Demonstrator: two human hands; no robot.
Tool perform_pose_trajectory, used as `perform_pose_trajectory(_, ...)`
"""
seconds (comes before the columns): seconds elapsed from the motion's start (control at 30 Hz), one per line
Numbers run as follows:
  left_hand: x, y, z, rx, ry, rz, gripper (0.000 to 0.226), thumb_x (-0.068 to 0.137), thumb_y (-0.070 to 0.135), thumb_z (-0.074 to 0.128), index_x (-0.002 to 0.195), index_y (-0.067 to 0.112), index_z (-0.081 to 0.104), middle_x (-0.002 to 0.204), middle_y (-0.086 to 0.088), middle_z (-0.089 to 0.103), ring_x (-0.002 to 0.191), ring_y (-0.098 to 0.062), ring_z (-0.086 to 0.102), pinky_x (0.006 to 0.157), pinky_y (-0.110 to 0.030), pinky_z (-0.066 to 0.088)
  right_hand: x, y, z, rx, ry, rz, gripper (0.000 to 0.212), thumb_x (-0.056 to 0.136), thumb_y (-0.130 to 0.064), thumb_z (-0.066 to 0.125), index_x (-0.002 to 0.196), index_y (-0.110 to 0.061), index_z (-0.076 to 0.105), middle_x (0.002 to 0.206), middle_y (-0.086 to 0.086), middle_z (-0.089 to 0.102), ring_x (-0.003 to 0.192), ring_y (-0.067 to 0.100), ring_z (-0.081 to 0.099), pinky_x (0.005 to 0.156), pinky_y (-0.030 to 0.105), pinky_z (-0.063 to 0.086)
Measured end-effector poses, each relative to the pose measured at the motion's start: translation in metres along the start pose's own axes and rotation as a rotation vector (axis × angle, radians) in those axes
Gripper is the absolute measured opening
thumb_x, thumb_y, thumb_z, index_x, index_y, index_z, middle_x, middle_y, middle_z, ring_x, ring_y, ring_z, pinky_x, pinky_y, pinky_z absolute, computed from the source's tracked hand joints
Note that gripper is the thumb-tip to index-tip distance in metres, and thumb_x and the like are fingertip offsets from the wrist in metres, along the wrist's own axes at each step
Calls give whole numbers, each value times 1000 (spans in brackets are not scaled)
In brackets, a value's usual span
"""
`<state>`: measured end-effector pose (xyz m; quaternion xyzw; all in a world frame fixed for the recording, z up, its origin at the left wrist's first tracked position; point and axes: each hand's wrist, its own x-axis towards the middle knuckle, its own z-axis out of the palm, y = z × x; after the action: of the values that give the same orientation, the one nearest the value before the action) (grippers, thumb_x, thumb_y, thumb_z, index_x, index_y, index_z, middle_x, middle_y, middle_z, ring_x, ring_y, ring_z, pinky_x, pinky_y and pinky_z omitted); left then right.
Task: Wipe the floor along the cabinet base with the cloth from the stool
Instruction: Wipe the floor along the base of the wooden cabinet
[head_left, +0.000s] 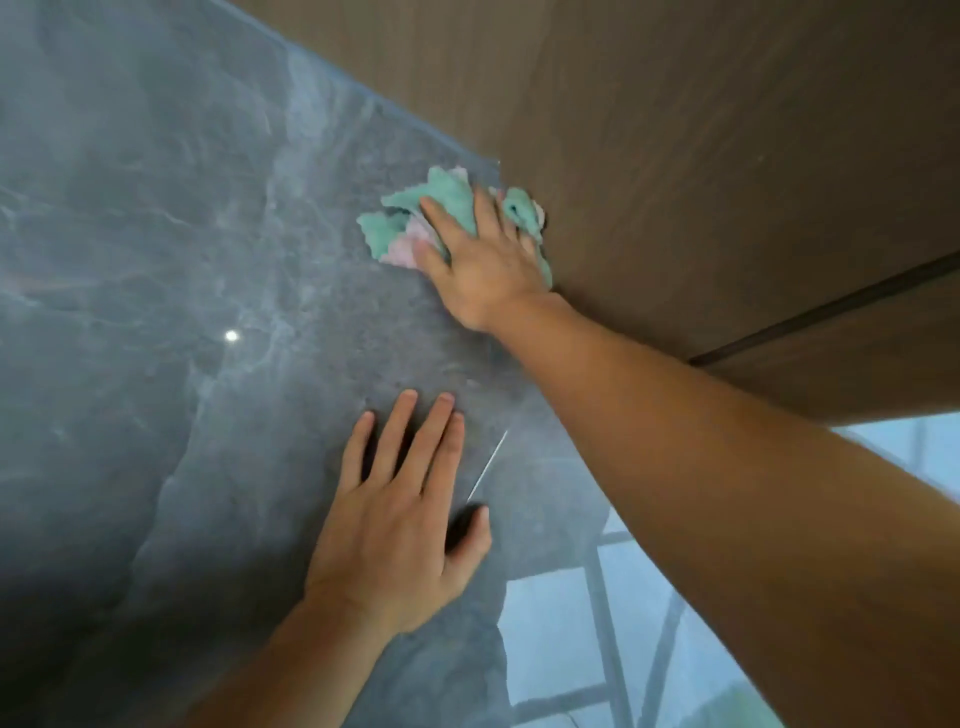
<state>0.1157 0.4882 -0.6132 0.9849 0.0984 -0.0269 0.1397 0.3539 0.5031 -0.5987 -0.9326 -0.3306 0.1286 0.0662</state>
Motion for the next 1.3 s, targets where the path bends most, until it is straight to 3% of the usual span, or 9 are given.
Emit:
perform_pose_trajectory(0.1,0,2,-3,16,1,-6,78,88,54,49,148,5,44,160,-9,42,150,-36,34,121,-59,25,18,-11,-6,-5,-84,41,61,96,-57,29,152,-41,14,165,14,-5,150,35,-5,117,53,2)
perform_pose_trajectory(0.23,1,0,-5,10,-33,0,75,90,55,46,147,6,44,156,-11,46,149,-37,35,120,-60,27,-83,15,8,-90,17,-113,62,95,-61,32,151,-48,9,164,15,-9,147,42,5,116,56,13)
perform_pose_trajectory(0.37,-1,-2,0,11,3,34,53,95,48,43,136,18,54,147,-14,54,146,-40,37,119,-63,27,-150,32,16,-64,-63,-165,59,89,-71,22,145,-61,5,164,10,-14,140,53,14,112,64,15)
perform_pose_trajectory(0.53,-3,-1,3,3,79,8,50,93,47,47,139,28,54,153,-12,49,144,-52,32,119,-70,18,-42,-2,9,-62,-52,-82,67,83,-79,30,144,-62,9,165,2,-17,145,52,0,116,62,8)
perform_pose_trajectory(0.67,0,-1,0,32,54,-59,59,87,55,49,141,34,51,158,-9,43,144,-61,22,118,-74,10,28,-20,-6,-16,-191,-7,68,79,-84,27,142,-64,8,164,-2,-20,146,47,-6,116,62,-1)
perform_pose_trajectory(0.87,0,-7,-3,3,13,-37,61,88,62,44,144,37,46,160,-9,40,147,-58,19,116,-76,12,-77,21,4,-53,-120,-213,63,86,-76,28,144,-62,10,165,6,-14,147,45,-11,116,60,-2)
perform_pose_trajectory(0.93,3,-8,-3,13,2,-36,63,90,63,38,147,37,41,160,-9,40,147,-58,20,116,-76,14,-98,22,13,-45,-132,-182,62,82,-80,22,141,-67,5,165,4,-13,147,44,-11,115,62,-2)
perform_pose_trajectory(1.13,-1,-5,-4,-3,24,-44,59,86,58,50,140,34,53,158,-10,44,146,-59,22,116,-75,13,-7,-14,12,72,-165,32,60,78,-85,21,135,-72,7,163,1,-25,143,45,-25,109,67,-12)
perform_pose_trajectory(1.3,0,-4,-2,0,63,-48,58,87,57,49,140,33,53,158,-9,45,145,-59,23,117,-75,14,-12,-16,5,-6,-149,-56,69,80,-82,27,143,-63,8,164,3,-21,146,45,-17,115,64,-6)
